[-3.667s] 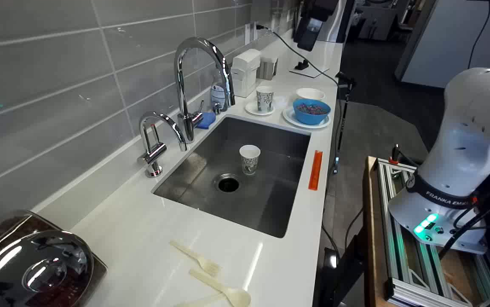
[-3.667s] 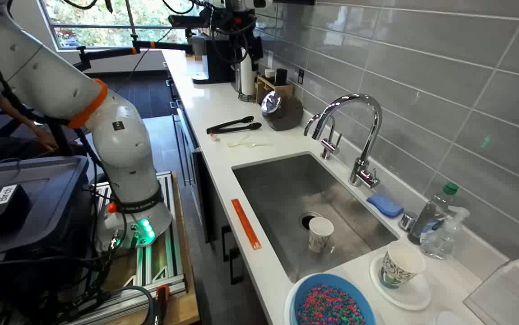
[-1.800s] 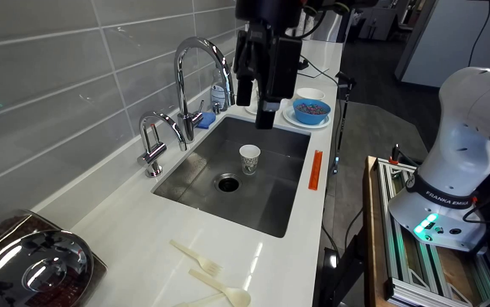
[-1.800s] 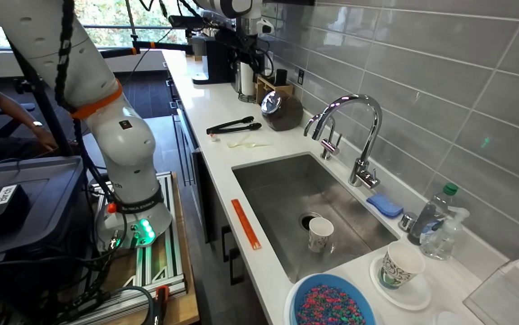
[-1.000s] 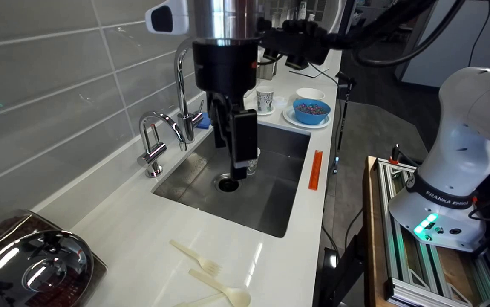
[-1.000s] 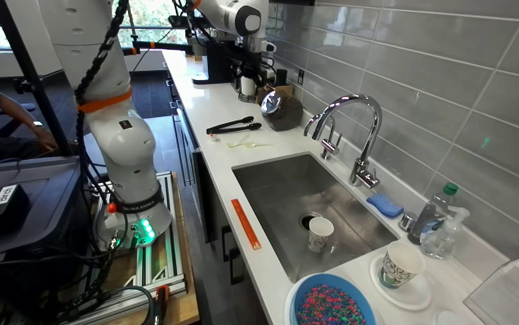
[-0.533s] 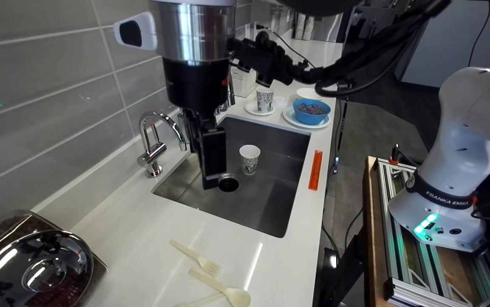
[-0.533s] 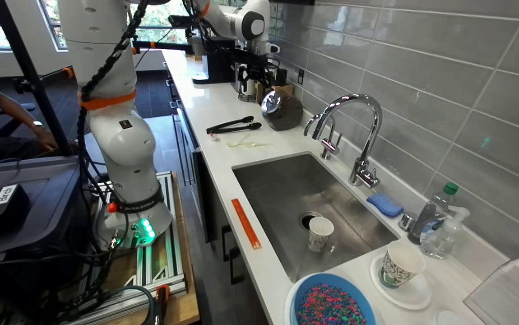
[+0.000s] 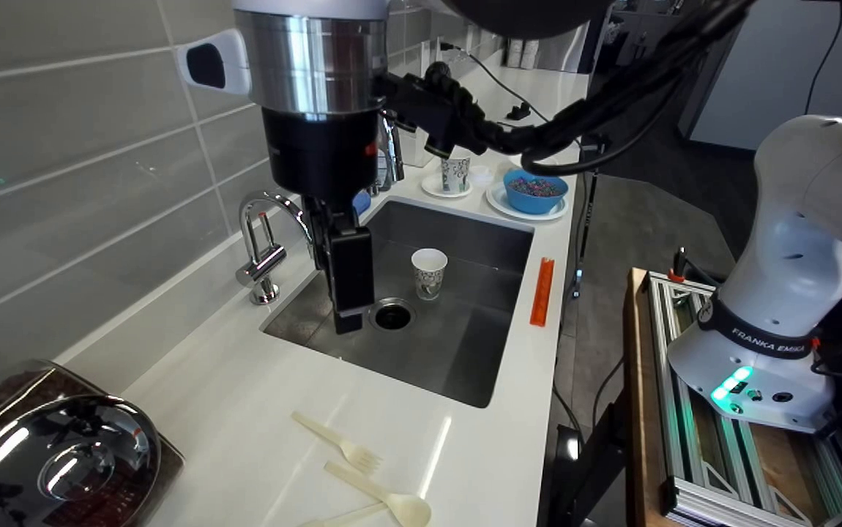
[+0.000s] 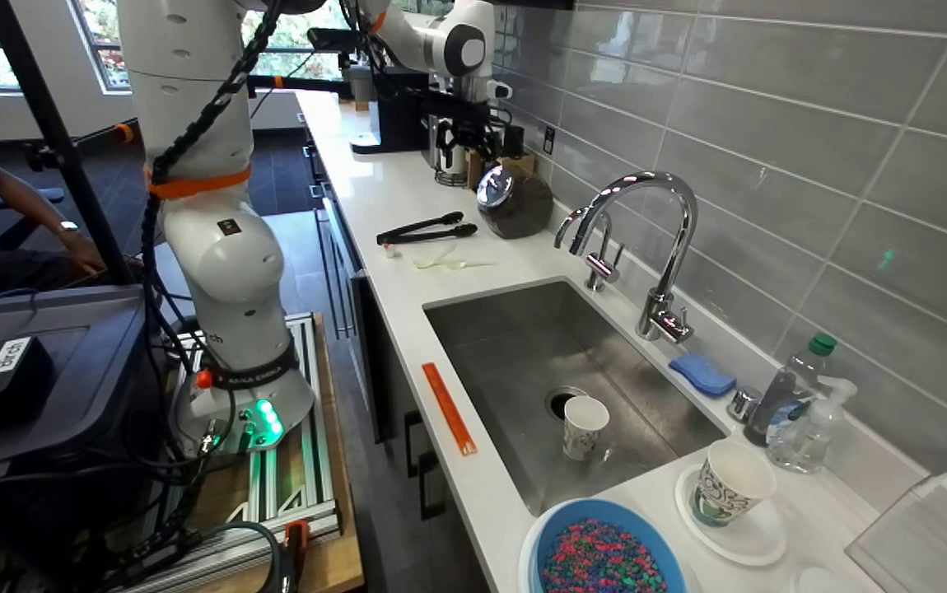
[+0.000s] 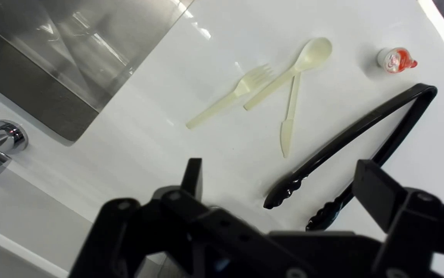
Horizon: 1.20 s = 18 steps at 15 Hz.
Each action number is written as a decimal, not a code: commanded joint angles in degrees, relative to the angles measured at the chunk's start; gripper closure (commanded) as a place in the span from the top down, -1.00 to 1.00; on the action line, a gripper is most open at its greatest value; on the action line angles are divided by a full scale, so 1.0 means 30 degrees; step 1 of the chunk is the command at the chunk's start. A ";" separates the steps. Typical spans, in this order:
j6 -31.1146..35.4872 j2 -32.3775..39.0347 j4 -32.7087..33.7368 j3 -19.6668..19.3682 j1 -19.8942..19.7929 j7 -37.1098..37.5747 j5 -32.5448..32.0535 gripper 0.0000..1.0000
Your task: Move the fork to the right
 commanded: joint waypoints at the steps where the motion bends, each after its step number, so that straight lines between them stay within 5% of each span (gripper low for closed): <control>1: -0.0058 0.0035 0.0075 0.0163 -0.0145 0.0031 -0.0027 1.00; 9: 0.2225 0.1502 0.0505 -0.0177 0.0190 0.5146 -0.3784 1.00; 10: 0.0631 0.1575 0.3546 -0.0156 0.0414 0.4202 -0.5420 1.00; 15: 0.0603 0.2760 0.7473 -0.0091 0.0736 0.3690 -0.7334 1.00; 18: 0.0836 0.2038 0.6943 -0.0190 0.0634 0.3798 -0.6880 1.00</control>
